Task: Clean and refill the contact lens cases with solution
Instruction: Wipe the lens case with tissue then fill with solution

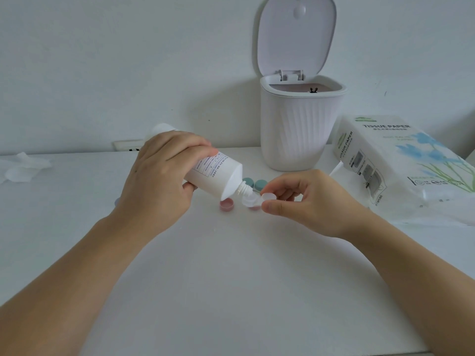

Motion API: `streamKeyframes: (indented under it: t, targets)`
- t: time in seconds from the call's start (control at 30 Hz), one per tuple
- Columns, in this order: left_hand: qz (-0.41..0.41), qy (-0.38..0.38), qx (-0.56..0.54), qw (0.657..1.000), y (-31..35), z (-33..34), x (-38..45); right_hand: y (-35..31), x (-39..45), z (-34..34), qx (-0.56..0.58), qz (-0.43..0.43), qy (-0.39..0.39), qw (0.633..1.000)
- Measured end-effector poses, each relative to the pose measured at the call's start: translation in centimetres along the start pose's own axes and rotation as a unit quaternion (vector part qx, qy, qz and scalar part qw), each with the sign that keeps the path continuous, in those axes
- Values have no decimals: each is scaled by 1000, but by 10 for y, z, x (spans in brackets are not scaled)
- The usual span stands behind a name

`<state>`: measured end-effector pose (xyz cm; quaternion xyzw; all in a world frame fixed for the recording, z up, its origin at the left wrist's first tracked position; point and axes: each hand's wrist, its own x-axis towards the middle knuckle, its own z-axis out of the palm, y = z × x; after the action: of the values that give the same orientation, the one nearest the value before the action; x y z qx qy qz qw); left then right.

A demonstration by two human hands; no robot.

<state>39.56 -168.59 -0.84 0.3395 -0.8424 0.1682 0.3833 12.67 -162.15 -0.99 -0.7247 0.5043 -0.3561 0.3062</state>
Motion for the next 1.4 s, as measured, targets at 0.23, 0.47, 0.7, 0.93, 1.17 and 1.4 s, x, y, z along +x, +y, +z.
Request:
streamKeyframes:
  t: [0.23,0.47,0.7,0.93,1.17,1.4]
  targets:
    - [-44,-27,-21,998,2,-2,-1,-5,-1,-1,14,-3,7,1000]
    - [-121,-36,-87,988,4,-3,-2,-5,0,-1,11,-4,14,1000]
    - [-122,-50,-92,987,3,-3,-2,-5,0,-2,5,-2,18,1000]
    - [-79,-55,-48,994,2,-1,-2,-3,0,-1,4,-10,10,1000]
    - [-55,-48,-32,997,1,1,-2,1,1,-1,0,-17,3,1000]
    - [-42,-41,-21,998,-1,1,-1,7,2,-1,-18,-8,5,1000]
